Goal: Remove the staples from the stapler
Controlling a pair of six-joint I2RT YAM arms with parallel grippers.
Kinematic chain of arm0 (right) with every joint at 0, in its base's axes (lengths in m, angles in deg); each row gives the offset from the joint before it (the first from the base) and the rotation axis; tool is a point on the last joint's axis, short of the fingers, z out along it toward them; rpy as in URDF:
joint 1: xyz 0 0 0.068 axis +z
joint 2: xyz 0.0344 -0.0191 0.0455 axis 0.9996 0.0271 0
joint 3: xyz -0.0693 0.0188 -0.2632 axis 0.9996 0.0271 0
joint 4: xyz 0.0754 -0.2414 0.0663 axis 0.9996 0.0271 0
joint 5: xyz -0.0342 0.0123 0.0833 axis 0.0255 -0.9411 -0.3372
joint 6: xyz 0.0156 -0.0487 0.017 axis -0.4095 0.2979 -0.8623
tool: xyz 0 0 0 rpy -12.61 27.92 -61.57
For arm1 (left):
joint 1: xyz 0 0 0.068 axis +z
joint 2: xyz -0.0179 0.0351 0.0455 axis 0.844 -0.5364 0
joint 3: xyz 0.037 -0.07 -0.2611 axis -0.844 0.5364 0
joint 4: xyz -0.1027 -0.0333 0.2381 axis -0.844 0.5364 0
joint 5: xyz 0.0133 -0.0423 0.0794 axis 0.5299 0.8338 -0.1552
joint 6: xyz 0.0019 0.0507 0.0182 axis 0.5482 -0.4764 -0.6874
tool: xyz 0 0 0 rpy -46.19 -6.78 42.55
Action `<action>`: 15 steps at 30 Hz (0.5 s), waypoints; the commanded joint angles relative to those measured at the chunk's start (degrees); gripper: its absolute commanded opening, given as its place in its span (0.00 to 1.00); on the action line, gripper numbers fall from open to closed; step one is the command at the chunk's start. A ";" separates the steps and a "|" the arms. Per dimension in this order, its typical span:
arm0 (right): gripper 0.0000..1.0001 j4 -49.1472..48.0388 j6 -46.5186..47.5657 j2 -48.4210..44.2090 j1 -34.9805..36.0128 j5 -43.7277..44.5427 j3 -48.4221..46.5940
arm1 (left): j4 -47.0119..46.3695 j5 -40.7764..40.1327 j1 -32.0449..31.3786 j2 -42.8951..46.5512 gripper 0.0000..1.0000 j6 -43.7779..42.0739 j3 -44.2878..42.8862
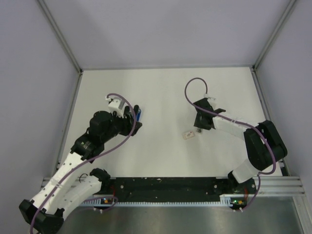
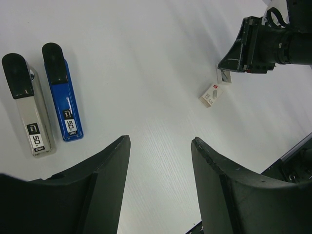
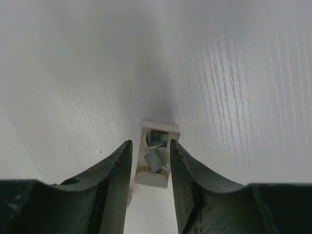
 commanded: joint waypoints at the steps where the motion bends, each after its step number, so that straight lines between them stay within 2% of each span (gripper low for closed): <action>1: 0.39 -1.55 0.24 -0.78 -0.63 -0.20 0.36 | -3.32 0.41 -0.21 0.01 0.59 0.17 -0.09; 15: 0.41 1.62 3.05 -8.60 -0.63 -0.02 0.53 | -4.11 1.81 -0.21 -1.31 0.59 0.52 -0.53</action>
